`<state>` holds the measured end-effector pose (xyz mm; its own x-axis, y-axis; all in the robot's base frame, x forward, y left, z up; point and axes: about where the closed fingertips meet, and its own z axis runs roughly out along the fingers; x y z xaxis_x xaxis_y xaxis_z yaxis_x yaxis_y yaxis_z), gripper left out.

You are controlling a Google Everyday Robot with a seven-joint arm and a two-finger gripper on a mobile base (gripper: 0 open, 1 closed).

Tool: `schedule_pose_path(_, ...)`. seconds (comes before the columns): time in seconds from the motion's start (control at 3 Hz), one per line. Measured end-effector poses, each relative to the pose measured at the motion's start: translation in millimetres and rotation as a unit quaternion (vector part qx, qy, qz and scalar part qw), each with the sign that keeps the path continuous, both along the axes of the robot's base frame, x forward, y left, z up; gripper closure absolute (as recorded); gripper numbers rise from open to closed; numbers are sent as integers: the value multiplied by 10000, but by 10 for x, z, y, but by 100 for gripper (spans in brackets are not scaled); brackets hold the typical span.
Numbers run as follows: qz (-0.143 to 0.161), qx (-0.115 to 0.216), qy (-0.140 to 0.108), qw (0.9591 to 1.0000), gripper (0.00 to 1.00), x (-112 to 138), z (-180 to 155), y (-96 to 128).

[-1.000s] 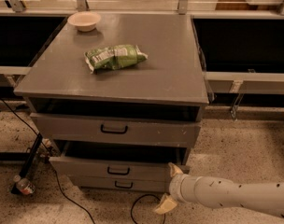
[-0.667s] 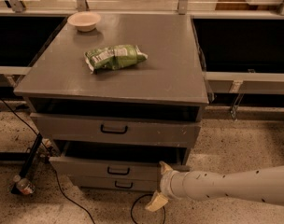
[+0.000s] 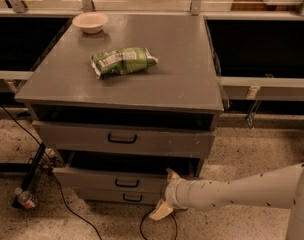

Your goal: Open middle drawer

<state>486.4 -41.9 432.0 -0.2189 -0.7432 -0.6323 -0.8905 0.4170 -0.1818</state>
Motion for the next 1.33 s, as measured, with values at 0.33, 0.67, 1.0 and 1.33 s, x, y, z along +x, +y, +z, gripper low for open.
schedule_pose_path(0.33,21,2,-6,10000,0,7,0,27)
schedule_pose_path(0.67,250,-37,131,9996,0,88,-127,219)
schedule_pose_path(1.0,251,-37,131,9996,0,88,-127,219)
schedule_pose_path(1.33,365,-5,159,9992,0,20,-115,196)
